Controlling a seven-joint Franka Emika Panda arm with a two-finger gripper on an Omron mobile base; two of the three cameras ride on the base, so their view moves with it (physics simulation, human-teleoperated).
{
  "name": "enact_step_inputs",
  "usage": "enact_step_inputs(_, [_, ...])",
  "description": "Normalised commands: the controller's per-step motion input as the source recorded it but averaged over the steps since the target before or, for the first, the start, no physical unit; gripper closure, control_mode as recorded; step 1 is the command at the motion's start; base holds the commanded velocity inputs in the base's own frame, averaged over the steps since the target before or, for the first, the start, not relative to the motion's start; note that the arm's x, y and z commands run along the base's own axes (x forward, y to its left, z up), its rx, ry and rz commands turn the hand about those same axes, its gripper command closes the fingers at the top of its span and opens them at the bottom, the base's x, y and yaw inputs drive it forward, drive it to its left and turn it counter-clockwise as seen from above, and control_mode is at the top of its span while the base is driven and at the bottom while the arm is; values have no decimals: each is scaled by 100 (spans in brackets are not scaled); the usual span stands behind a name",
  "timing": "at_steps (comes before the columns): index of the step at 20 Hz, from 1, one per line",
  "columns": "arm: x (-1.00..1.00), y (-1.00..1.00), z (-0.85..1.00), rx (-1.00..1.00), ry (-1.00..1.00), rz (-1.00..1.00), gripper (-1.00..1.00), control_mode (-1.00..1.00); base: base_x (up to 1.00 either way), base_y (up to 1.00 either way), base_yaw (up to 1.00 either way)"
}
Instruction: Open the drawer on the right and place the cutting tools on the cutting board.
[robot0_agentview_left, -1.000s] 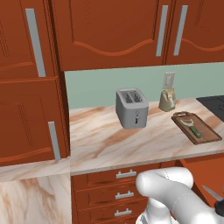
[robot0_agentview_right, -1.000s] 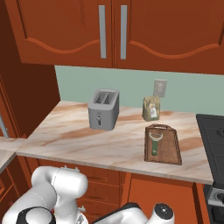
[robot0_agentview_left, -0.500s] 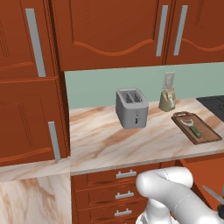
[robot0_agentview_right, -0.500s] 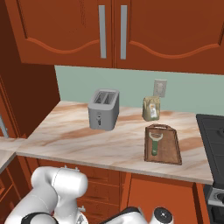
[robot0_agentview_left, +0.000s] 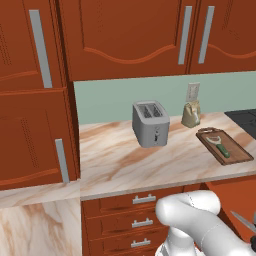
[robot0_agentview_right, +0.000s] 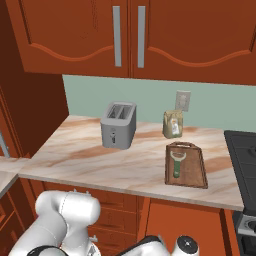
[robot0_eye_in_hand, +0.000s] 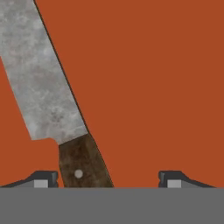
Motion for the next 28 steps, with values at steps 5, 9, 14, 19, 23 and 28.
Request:
enact_step_inputs(5, [0,0,0,0,0,0,100,-100,0,0,0])
enact_step_inputs(9, [-1,0,35,2,-6,0,100,-100,0,0,0])
enact_step_inputs(14, [0,0,97,7,-12,-6,100,-100,0,0,0])
enact_step_inputs(19, [1,0,100,4,-6,-11,100,-100,0,0,0])
enact_step_inputs(23, [25,-2,100,0,0,-18,100,-100,0,0,0])
enact_step_inputs(28, [66,-4,78,0,-1,-24,100,-100,0,0,0])
